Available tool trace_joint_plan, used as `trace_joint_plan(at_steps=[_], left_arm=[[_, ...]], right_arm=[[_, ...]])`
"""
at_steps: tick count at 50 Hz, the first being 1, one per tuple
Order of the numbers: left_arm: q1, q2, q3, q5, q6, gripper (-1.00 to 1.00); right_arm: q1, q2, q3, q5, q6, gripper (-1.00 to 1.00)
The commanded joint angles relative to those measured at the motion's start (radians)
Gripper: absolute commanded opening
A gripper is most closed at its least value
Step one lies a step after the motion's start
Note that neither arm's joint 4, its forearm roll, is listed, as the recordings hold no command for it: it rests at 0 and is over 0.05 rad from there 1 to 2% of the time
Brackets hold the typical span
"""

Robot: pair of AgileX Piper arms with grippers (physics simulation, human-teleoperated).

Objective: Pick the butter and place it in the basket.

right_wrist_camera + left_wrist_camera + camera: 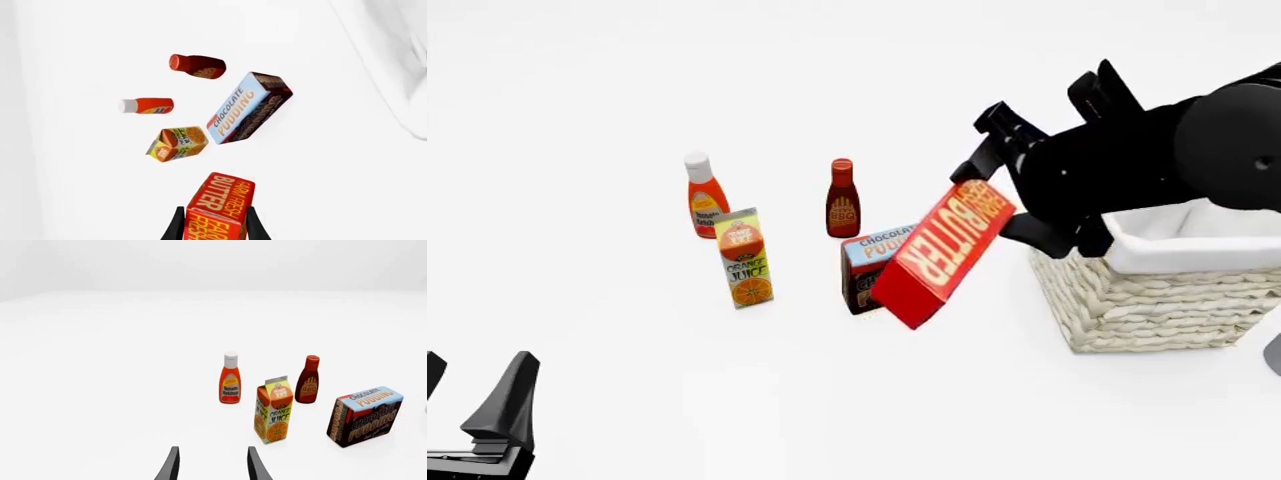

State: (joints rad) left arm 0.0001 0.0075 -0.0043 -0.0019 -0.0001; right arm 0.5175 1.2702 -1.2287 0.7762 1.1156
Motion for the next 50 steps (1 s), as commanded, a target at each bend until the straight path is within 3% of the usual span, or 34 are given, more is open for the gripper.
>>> trace_joint_plan(at_steps=[1,50], left_arm=[[0.0,0.0,0.0,0.0,0.0,1.0],[0.0,0.0,0.0,0.0,0.0,1.0]], right_arm=[[-0.019,-0.034,-0.04,0.008,0.013,-1.0],[-0.221,-0.174,-0.132,0.08,0.103,-1.0]])
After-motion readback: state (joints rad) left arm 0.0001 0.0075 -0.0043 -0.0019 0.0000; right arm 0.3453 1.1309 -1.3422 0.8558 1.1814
